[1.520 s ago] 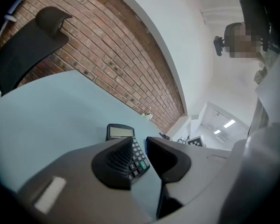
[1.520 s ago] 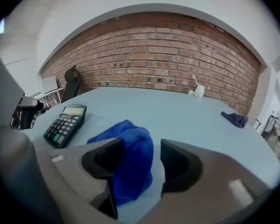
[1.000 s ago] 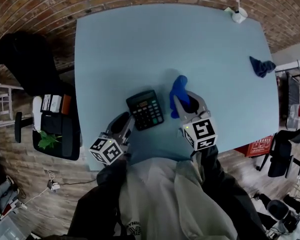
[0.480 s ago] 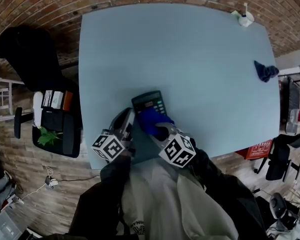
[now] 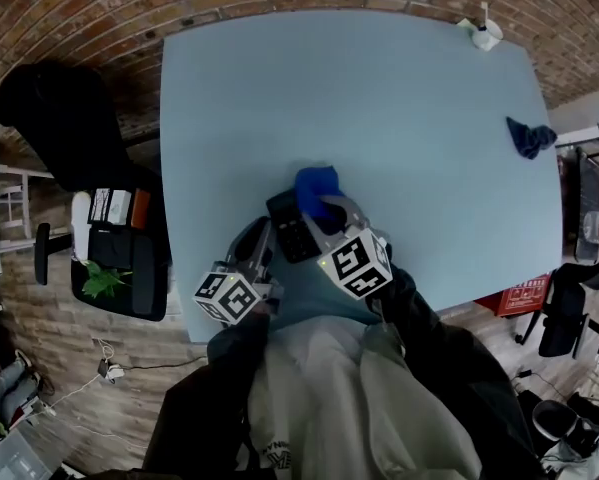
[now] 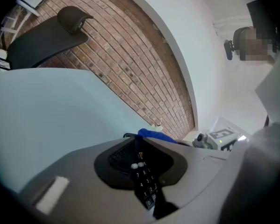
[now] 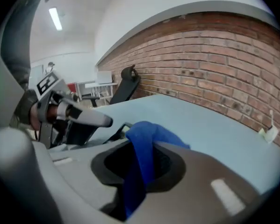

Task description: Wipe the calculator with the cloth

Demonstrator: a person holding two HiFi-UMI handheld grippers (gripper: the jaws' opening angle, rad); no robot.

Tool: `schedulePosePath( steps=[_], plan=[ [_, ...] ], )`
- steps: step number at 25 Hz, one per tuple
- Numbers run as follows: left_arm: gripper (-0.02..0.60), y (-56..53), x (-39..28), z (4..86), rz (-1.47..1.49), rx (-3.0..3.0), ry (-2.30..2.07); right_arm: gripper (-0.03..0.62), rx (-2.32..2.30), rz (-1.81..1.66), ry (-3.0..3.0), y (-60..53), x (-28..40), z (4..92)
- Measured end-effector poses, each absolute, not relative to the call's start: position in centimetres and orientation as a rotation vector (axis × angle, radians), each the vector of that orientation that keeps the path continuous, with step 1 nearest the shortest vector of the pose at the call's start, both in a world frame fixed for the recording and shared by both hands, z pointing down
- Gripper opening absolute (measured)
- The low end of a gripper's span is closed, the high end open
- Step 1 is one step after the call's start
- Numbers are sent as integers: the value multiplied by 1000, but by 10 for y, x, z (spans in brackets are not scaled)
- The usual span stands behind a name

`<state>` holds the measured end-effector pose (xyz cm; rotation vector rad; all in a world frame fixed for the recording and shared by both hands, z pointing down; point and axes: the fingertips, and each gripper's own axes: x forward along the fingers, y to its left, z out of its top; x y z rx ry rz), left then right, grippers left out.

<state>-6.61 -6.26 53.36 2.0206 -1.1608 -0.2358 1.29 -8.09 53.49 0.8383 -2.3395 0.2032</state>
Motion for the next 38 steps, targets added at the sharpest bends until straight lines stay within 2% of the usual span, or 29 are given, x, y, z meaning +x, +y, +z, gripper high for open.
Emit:
schedulePosePath(
  steps=[8,12,15,20,25,28,34,38],
  plan=[
    [29,-64,-69,533,-250,2025,-1157,70,518,235,-2310,29,1,560],
    [28,-63,-77,530,-322,2022,-1160,69,782,172,-2393,-32,6,520],
    [23,-62,-80,530,-343,2021,-1180,69,803,152,-2381,-74,-17,520],
    [14,-62,-81,530,-367,2004,-1181,71,617,85,-2303,-50,-56,551],
    [2,-63,-87,531,-397,1989,-1182,69,480,130,-2303,4,-39,563],
    [2,-64,-87,530,-404,1986,-1180,69,358,281,-2284,38,-20,570],
    [2,-64,-87,530,-398,2011,-1177,70,792,208,-2370,-50,-4,531],
    [2,-62,-87,531,-416,1985,-1184,69,634,211,-2314,-45,-40,554]
  ],
)
